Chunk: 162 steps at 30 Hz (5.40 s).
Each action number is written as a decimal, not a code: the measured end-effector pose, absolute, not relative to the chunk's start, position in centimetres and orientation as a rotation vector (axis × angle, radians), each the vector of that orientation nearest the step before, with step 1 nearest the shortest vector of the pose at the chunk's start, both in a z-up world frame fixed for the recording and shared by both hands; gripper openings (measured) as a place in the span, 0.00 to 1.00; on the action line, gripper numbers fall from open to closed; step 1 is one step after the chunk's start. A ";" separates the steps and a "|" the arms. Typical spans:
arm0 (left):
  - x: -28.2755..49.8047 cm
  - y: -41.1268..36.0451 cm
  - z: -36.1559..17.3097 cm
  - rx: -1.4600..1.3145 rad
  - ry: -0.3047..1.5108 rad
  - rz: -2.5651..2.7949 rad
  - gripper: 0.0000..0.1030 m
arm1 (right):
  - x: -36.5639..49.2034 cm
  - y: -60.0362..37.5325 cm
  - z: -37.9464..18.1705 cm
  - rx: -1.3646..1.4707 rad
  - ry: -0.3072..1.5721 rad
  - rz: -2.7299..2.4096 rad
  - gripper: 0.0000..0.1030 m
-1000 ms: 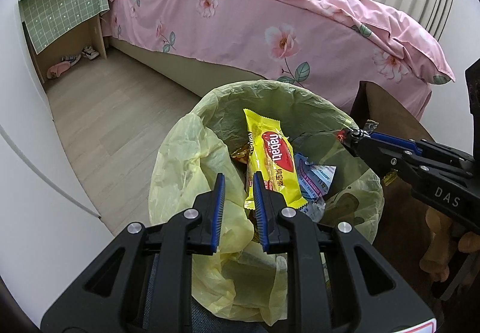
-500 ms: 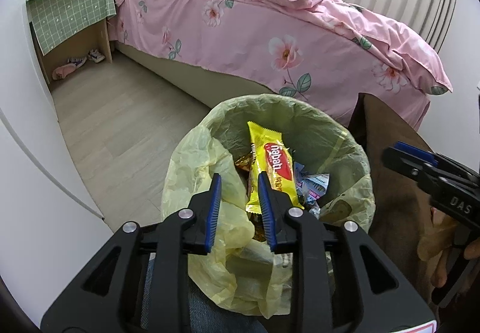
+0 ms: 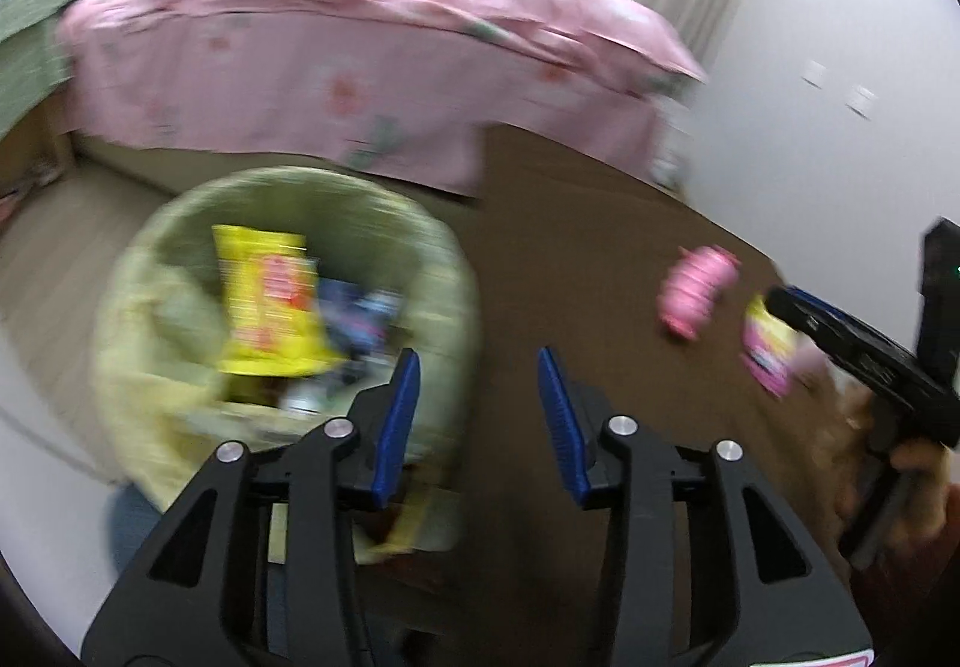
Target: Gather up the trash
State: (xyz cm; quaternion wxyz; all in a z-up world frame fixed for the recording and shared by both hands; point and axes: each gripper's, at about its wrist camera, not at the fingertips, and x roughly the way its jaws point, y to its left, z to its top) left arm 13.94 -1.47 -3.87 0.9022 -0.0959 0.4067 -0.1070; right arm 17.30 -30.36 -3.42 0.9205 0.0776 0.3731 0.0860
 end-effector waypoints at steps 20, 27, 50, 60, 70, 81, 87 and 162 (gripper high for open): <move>13.6 -9.3 -5.5 -0.007 0.923 -0.309 0.41 | 20.2 -38.4 -11.6 0.277 0.926 0.004 0.47; 13.8 -8.7 -5.8 -0.024 0.931 -0.313 0.41 | 18.8 -37.2 -9.7 0.254 0.862 0.061 0.19; 11.4 3.4 -5.0 -0.197 0.857 -0.028 0.41 | 18.9 -19.5 1.6 0.012 0.704 0.528 0.14; 9.5 6.1 -6.2 -0.231 0.853 0.019 0.41 | 23.0 -7.8 -1.3 -0.110 0.812 0.744 0.14; 9.5 7.9 -7.3 -0.280 0.868 0.032 0.41 | 26.8 -2.4 -6.1 -0.131 0.980 0.855 0.36; 8.9 7.4 -6.5 -0.258 0.856 0.023 0.42 | 24.5 -6.7 -3.7 -0.051 0.882 0.733 0.44; 7.1 5.9 -2.6 -0.203 0.776 -0.002 0.61 | 17.4 -13.2 0.7 0.040 0.751 0.563 0.44; 0.2 0.8 3.4 -0.034 0.688 0.043 0.69 | 1.2 -17.4 3.8 0.027 0.651 0.263 0.48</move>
